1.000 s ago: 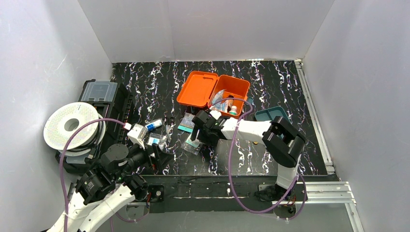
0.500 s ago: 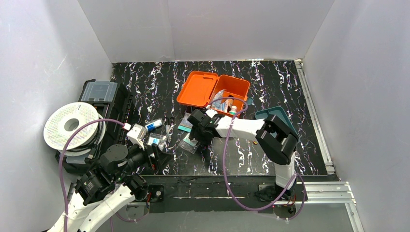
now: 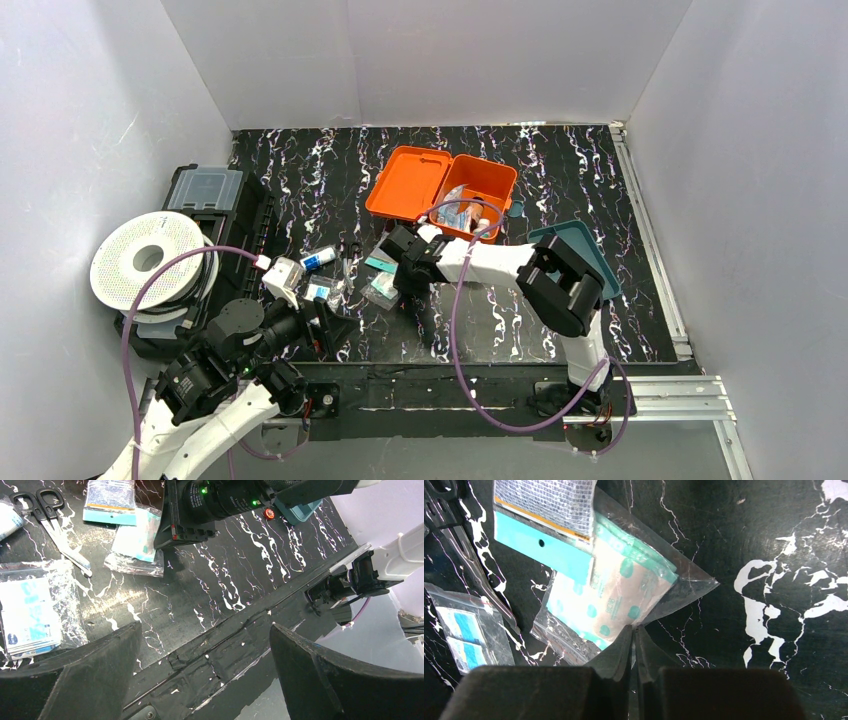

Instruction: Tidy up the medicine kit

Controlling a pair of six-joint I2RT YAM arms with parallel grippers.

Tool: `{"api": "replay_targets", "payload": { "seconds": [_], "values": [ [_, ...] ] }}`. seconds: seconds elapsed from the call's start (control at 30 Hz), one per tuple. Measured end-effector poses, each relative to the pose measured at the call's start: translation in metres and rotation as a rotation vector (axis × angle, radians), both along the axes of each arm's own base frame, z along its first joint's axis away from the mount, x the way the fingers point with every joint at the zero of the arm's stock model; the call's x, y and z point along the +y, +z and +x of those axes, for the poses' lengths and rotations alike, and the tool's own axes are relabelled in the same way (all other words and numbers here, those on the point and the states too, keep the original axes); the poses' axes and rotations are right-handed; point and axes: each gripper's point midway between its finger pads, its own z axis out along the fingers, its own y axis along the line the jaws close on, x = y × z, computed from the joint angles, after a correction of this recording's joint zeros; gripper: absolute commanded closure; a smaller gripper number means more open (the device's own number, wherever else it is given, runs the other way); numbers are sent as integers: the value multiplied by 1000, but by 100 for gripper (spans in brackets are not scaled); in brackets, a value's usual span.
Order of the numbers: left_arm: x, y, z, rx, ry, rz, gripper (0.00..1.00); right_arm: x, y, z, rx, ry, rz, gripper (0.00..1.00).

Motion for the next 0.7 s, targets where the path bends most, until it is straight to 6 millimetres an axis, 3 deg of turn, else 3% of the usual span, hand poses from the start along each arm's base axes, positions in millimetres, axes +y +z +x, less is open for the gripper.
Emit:
{"api": "replay_targets", "payload": {
  "seconds": [0.4,0.7],
  "values": [
    [0,0,0,1,-2,-1,0,-1,1,0,-33,58,8,99],
    [0,0,0,1,-2,-1,0,-32,2,-23,-29,126,-40,99]
  ]
}}
